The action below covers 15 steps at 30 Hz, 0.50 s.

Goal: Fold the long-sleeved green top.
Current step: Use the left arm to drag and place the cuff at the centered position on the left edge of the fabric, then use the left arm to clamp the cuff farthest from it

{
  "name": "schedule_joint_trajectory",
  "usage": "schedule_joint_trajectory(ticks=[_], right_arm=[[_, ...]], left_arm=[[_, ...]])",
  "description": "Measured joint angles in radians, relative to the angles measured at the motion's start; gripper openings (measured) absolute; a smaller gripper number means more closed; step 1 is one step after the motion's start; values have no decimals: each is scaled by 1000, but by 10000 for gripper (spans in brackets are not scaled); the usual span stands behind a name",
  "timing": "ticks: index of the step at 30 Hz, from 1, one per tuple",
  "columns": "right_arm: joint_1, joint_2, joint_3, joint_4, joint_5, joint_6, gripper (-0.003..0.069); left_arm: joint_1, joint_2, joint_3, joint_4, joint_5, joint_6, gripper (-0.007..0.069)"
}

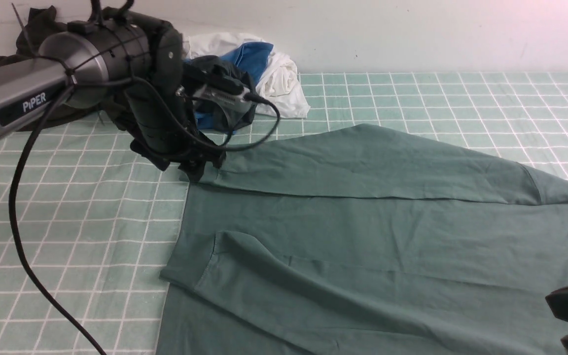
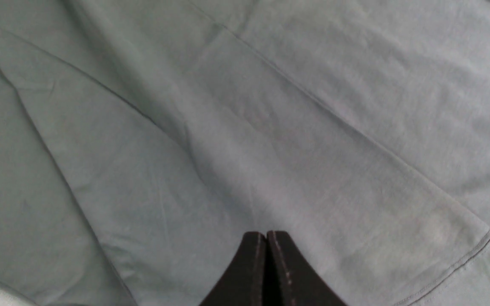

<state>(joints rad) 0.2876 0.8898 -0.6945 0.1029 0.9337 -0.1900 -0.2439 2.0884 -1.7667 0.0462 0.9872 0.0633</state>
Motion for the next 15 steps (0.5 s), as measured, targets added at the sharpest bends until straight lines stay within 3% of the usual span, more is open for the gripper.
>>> schedule_joint_trajectory(ticks=[10, 15], right_arm=[[0, 0, 0, 0, -25, 0, -14], [0, 0, 0, 0, -24, 0, -14]], left_arm=[[94, 158, -76, -179, -166, -30, 417], [96, 199, -77, -213, -173, -29, 336]])
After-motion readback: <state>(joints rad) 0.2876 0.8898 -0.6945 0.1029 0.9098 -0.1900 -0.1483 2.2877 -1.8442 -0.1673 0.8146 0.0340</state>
